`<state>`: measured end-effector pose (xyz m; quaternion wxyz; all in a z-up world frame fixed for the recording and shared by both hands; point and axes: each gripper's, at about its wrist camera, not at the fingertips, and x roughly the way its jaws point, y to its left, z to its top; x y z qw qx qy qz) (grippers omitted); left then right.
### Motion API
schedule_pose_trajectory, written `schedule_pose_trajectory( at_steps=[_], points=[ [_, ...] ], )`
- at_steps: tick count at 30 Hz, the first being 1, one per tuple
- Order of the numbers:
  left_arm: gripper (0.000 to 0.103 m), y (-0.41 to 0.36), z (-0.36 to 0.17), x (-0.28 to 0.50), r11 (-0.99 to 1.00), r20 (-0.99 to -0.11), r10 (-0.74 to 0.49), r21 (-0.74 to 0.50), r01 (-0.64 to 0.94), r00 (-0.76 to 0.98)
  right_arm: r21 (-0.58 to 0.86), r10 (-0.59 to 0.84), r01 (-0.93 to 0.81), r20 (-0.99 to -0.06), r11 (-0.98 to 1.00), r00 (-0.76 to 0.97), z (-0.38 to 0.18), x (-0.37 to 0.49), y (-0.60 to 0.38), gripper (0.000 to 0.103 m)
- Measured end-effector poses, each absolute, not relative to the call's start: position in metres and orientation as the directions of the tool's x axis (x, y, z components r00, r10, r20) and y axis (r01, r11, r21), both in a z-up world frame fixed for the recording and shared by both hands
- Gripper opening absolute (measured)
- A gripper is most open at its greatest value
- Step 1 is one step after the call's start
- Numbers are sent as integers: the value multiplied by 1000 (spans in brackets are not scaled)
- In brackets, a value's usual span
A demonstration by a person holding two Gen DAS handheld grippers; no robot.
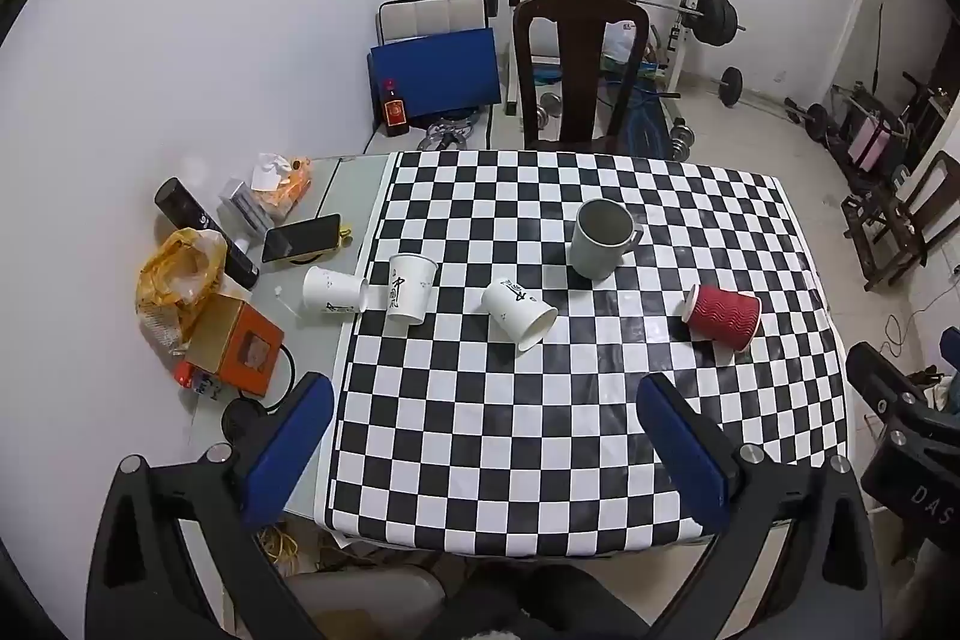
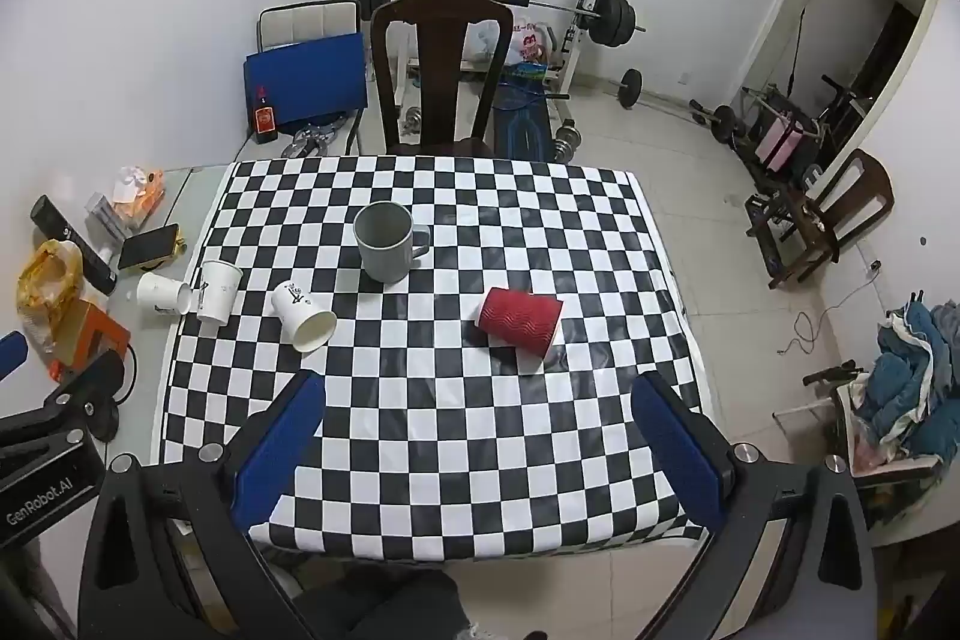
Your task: Flip cup upside down
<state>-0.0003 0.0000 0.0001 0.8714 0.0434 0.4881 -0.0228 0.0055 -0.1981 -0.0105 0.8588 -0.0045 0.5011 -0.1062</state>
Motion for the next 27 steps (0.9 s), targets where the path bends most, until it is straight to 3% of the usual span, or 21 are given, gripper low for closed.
schedule_pose_trajectory(
  at_steps=[27],
  points=[
    [103, 0, 0, 0, 996, -850, -11, 39, 84, 526, -119, -193, 178, -849, 977, 491, -2, 2, -196, 103]
  ],
)
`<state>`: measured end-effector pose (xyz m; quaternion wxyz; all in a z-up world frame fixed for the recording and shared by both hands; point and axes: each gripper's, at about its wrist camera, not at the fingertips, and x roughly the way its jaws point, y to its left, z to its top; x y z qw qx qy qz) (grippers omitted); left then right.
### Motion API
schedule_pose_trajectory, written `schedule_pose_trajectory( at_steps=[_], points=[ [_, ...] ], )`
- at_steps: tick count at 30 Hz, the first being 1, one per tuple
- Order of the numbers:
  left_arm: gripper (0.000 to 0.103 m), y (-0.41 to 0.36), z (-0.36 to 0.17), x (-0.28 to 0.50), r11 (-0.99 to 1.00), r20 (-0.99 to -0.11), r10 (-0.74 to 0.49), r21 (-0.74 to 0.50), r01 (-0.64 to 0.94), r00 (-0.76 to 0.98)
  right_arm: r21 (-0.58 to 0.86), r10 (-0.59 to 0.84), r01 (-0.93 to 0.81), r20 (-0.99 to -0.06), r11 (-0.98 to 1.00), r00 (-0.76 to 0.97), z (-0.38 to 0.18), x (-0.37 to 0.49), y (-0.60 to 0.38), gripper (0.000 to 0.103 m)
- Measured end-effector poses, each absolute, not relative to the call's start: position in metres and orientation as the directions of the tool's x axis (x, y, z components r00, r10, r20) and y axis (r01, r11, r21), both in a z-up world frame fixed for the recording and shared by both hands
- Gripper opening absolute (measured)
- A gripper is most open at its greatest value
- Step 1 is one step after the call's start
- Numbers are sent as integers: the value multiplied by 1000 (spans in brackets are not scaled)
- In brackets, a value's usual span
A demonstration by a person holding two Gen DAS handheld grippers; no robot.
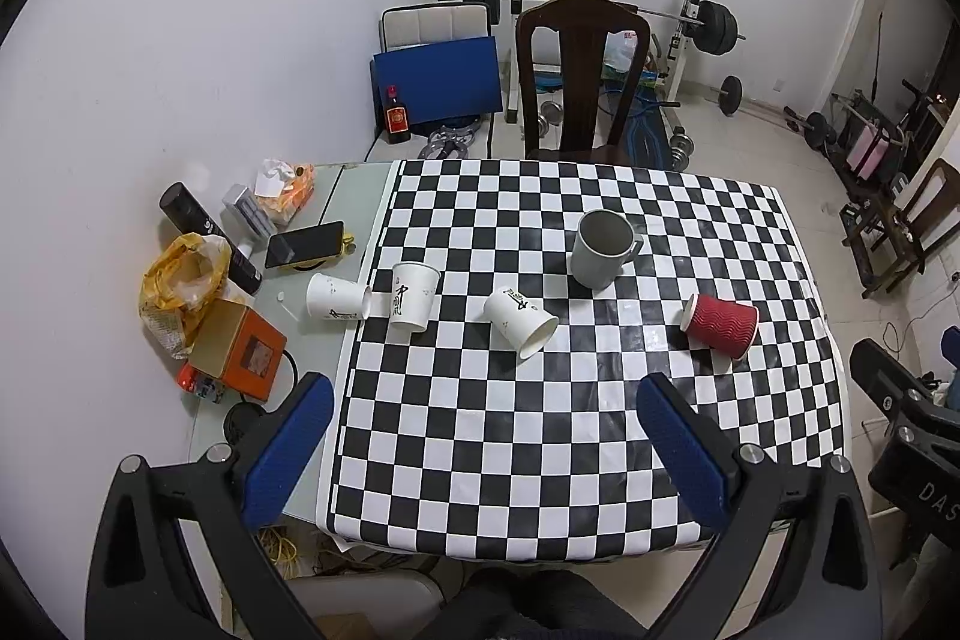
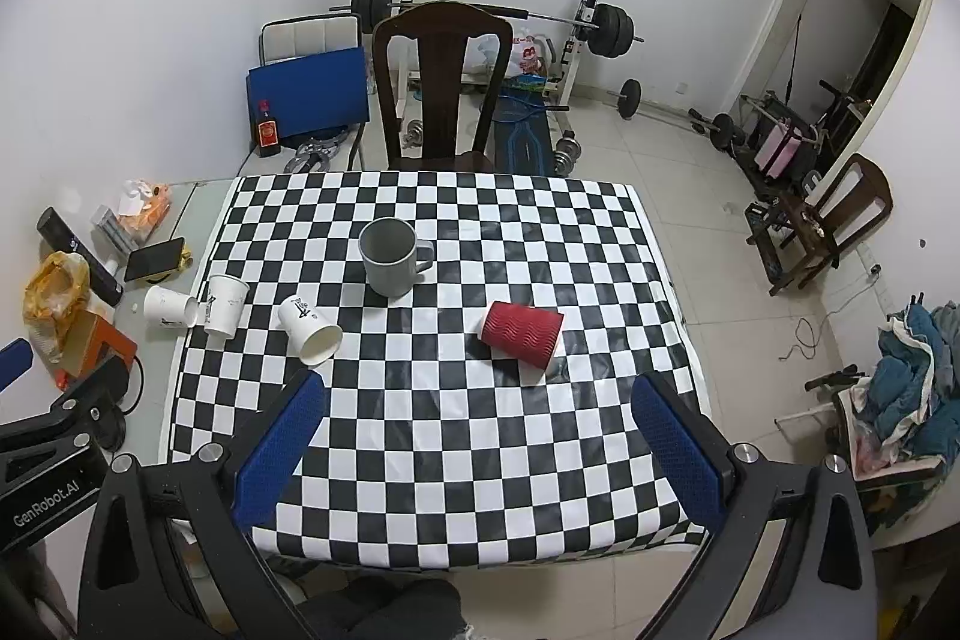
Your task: Flip cup upside down
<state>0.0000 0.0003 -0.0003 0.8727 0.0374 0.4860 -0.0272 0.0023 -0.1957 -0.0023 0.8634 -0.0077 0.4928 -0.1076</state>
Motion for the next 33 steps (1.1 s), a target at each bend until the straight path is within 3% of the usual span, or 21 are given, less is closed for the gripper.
schedule_pose_trajectory(
  at_steps=[33],
  points=[
    [103, -1, 3, 2, 996, -845, -22, 26, 83, 534, -112, -191, 183, -842, 977, 504, 14, 4, -194, 103]
  ],
)
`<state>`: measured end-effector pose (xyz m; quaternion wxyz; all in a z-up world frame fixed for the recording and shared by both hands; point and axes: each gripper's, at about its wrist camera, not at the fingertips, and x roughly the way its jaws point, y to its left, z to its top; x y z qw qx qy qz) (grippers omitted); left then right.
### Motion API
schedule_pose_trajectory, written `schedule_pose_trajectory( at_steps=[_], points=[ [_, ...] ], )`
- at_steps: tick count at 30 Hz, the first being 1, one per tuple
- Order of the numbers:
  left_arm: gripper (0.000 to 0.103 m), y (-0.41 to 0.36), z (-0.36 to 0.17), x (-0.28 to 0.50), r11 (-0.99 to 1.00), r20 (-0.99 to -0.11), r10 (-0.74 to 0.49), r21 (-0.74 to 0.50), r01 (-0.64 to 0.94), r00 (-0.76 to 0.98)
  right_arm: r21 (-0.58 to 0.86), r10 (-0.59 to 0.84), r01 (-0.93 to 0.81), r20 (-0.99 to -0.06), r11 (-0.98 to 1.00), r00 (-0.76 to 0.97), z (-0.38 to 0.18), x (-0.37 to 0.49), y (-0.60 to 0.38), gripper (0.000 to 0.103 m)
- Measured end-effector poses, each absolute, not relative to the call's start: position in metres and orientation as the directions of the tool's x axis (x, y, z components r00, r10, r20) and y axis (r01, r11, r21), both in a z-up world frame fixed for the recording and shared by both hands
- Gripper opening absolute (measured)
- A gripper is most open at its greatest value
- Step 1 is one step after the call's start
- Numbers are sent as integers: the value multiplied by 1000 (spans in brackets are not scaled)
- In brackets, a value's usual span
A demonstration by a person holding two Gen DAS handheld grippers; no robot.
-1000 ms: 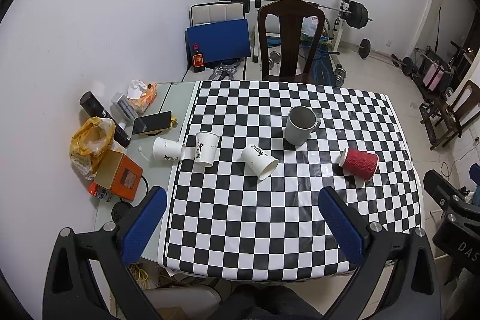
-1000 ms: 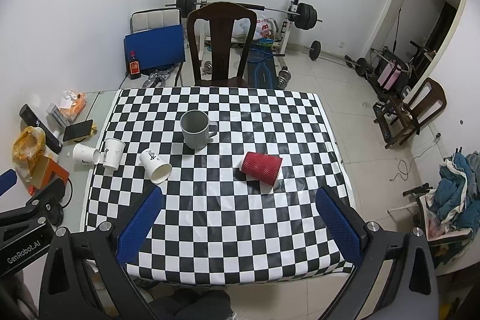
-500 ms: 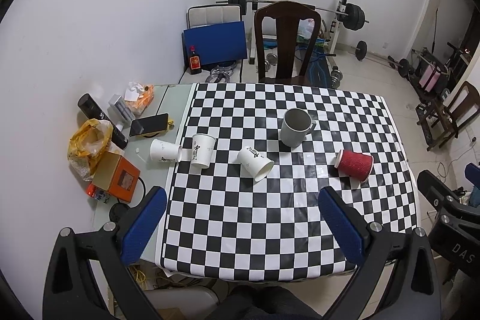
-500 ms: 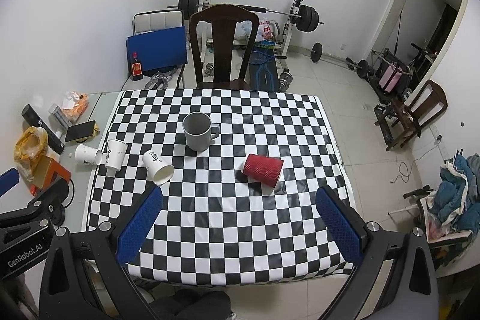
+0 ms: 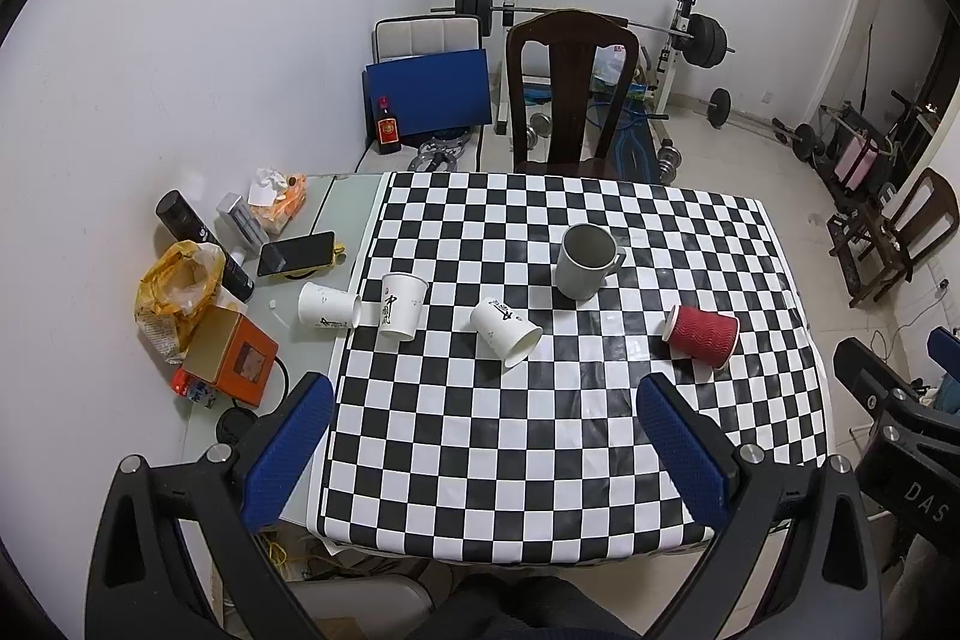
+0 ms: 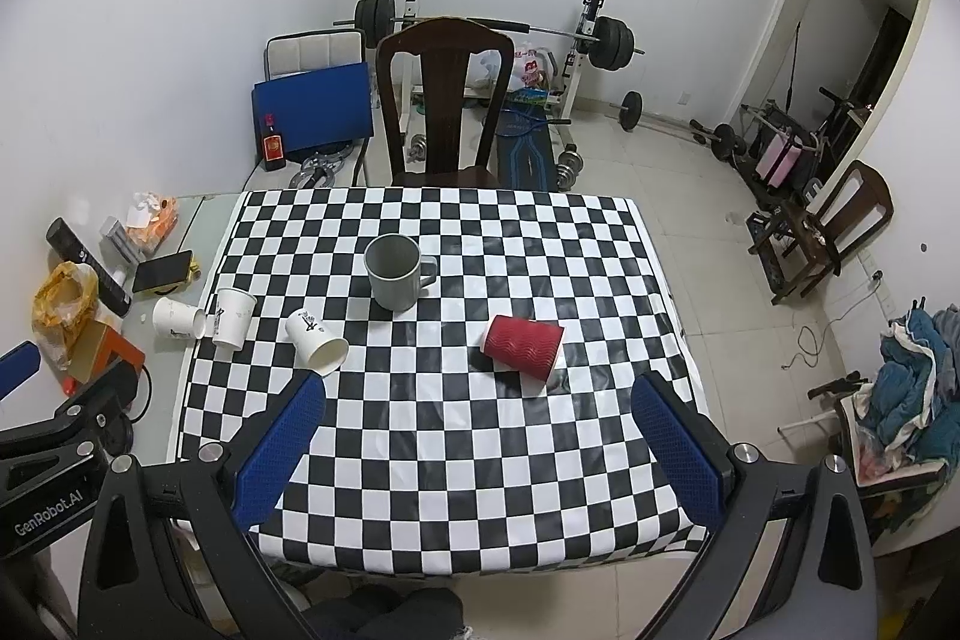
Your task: Flip cup upside down
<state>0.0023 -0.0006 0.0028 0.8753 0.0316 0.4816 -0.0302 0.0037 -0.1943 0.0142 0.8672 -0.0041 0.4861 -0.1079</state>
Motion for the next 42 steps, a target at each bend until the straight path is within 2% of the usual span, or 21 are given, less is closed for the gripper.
schedule_pose_trajectory(
  at_steps=[34, 39, 42],
  points=[
    [103, 4, 16, 14, 996, -842, -33, 14, 83, 539, -101, -181, 180, -840, 978, 512, 23, -1, -192, 103],
    [103, 1, 24, 26, 995, -839, 27, 74, 64, 544, -87, -167, 180, -850, 980, 499, 35, 23, -196, 103],
    [103, -10, 10, 41, 985, -823, 89, 157, 75, 561, -98, -176, 181, -856, 979, 485, 20, 36, -204, 103]
  ],
)
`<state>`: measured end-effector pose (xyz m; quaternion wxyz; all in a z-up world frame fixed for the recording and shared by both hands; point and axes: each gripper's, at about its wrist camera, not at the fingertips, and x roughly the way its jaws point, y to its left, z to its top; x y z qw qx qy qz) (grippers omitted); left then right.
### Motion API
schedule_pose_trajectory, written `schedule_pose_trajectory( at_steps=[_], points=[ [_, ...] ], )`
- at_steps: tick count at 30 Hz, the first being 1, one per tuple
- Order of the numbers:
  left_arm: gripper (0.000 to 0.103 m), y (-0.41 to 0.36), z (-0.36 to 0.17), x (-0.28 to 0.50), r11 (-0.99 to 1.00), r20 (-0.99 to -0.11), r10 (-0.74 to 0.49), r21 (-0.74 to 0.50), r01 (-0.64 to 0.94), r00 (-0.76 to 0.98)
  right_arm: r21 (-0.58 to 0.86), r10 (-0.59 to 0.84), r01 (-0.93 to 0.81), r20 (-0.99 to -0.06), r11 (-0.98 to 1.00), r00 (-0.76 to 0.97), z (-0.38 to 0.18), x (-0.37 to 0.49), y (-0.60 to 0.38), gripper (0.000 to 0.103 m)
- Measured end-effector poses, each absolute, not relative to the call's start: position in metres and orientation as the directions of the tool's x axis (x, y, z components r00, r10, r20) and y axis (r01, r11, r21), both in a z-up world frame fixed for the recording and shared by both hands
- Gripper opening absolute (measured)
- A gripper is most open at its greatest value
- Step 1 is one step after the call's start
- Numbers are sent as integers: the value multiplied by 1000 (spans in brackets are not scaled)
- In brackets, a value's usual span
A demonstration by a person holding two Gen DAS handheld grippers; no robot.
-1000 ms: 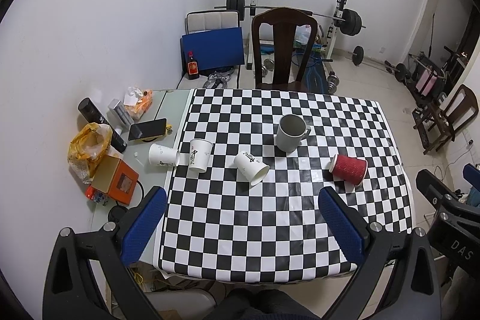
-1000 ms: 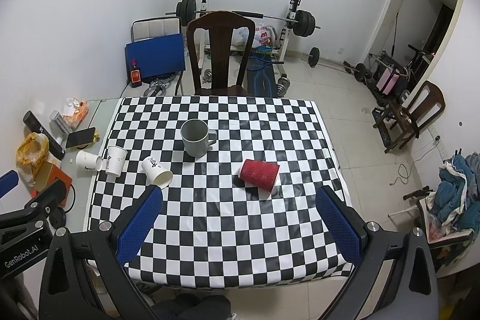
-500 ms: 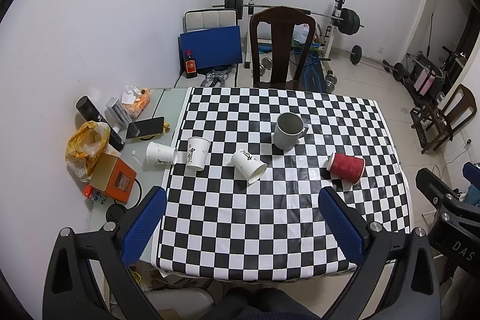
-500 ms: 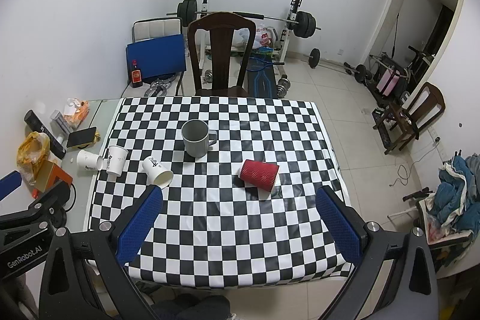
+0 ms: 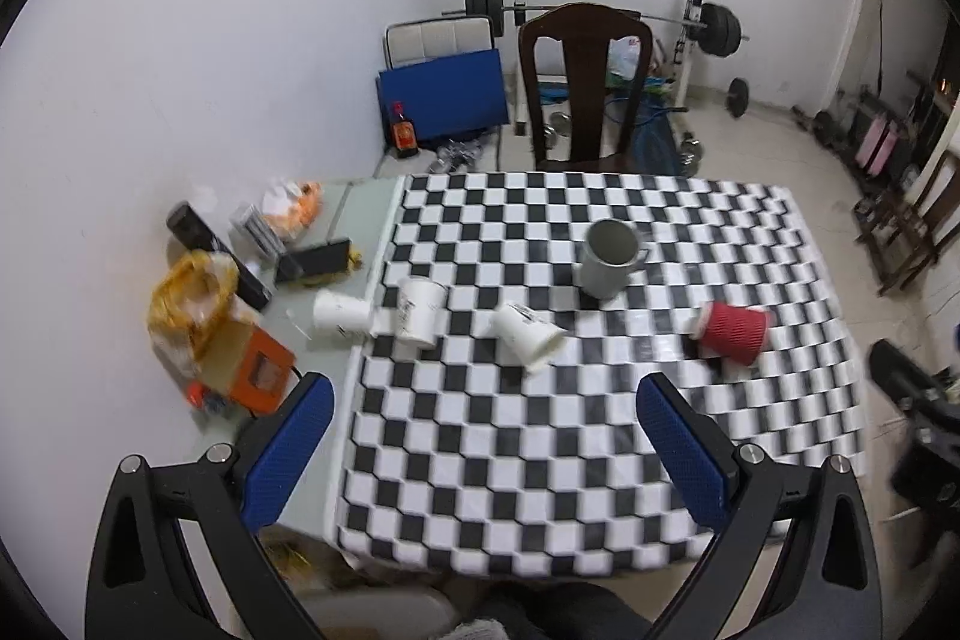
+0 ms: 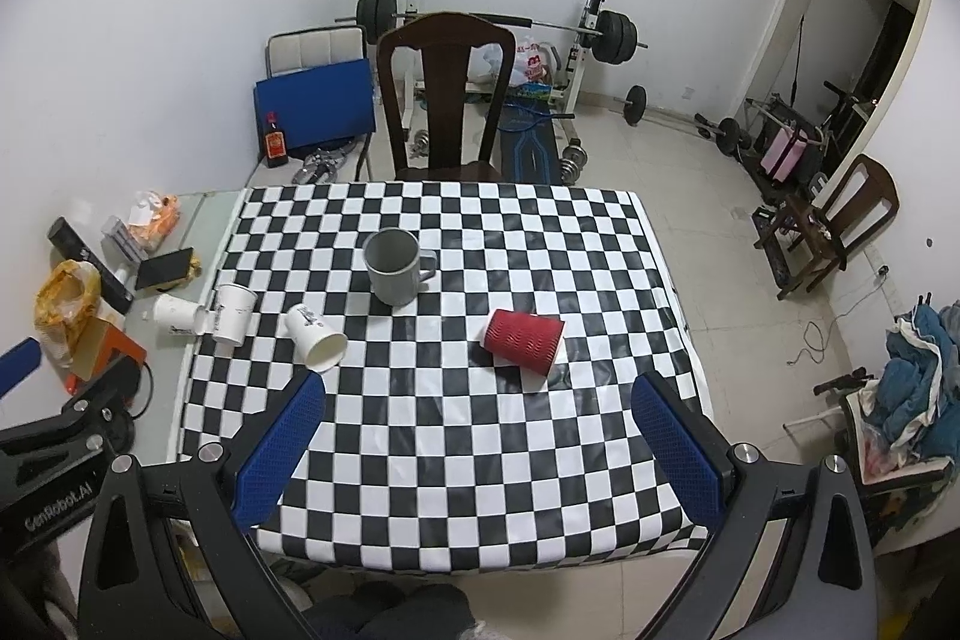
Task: Flip cup upside down
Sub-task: 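Reach the left gripper to the white paper cup lying on its side and grasp it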
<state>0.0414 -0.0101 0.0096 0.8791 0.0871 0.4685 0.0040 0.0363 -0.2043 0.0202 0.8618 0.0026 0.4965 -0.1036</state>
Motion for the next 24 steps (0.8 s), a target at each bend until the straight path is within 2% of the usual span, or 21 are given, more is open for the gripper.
schedule_pose_trajectory(
  at_steps=[1, 8, 10, 13, 18, 24],
  points=[
    [103, -13, 3, 49, 976, -818, 122, 203, 84, 562, -103, -176, 175, -859, 979, 481, 11, 42, -206, 103],
    [103, -19, -132, 56, 811, -780, 317, 518, 272, 539, -152, -178, 106, -937, 983, 301, -119, 68, -228, 103],
    [103, -27, -160, 62, 718, -742, 353, 605, 343, 570, -168, -186, 93, -952, 981, 242, -161, 72, -234, 103],
    [103, -35, -202, 72, 580, -712, 350, 675, 457, 608, -181, -189, 68, -972, 981, 143, -222, 78, -235, 103],
    [102, -41, -262, 99, 386, -726, 304, 686, 617, 617, -206, -207, 43, -978, 978, 27, -297, 94, -235, 103],
    [92, -49, -310, 132, 213, -784, 212, 620, 755, 584, -229, -222, 90, -971, 969, -83, -343, 117, -236, 103]
  ],
)
